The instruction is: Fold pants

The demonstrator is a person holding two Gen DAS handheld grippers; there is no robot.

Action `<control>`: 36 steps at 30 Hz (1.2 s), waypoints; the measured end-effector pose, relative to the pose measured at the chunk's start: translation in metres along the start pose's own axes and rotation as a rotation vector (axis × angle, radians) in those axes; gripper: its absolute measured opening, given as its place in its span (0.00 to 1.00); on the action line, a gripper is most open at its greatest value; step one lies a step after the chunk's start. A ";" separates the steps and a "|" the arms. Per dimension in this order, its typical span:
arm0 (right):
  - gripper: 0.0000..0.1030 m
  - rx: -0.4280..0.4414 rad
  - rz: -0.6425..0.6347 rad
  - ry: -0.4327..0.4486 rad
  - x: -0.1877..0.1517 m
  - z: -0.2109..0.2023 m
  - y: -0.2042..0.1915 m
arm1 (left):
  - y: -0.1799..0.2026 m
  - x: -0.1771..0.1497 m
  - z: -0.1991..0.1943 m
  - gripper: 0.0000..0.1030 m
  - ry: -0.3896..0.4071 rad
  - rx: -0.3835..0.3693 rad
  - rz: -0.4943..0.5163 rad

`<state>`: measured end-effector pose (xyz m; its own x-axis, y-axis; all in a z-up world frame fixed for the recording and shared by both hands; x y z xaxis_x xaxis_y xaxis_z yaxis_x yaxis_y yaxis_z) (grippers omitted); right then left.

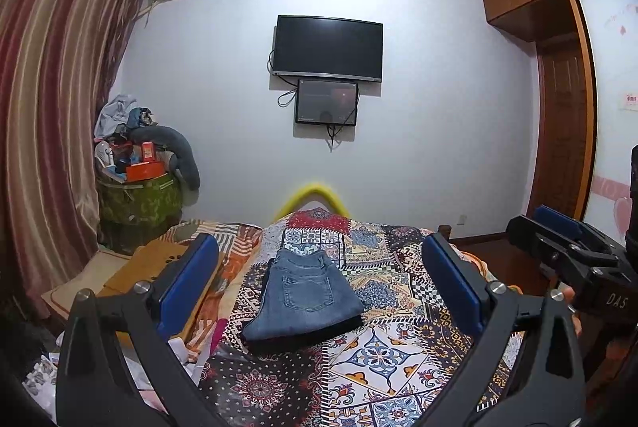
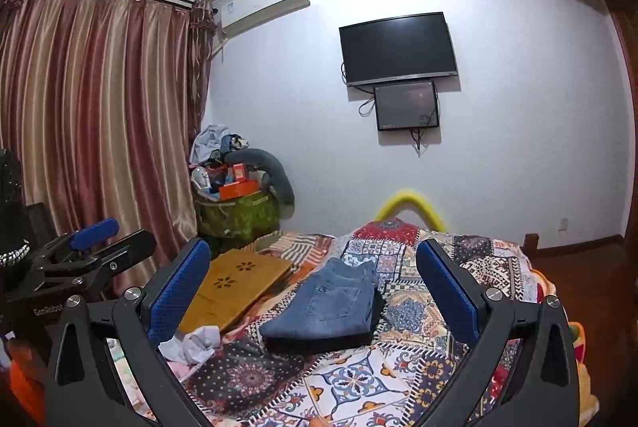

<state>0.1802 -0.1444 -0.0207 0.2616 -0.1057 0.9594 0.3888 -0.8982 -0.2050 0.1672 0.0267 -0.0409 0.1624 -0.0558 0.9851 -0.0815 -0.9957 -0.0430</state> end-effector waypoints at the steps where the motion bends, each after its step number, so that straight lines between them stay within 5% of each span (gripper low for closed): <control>1: 1.00 -0.001 0.001 -0.001 0.000 0.000 0.000 | 0.000 0.000 0.000 1.00 -0.001 0.000 0.001; 36: 1.00 -0.008 0.009 -0.004 0.001 -0.004 0.005 | 0.009 0.000 0.006 1.00 -0.014 -0.058 0.011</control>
<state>0.1790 -0.1504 -0.0205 0.2691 -0.1123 0.9565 0.3793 -0.9006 -0.2124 0.1724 0.0173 -0.0427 0.1749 -0.0677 0.9823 -0.1405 -0.9891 -0.0432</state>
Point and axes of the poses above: each gripper's, at about its wrist camera, not at the fingertips, and z roughly the way its jaws point, y to its right, x to its top, the point moved 6 cm from there along z, roughly the way its jaws point, and after that the axes turned 6 degrees about z, right-handed, at the moved point
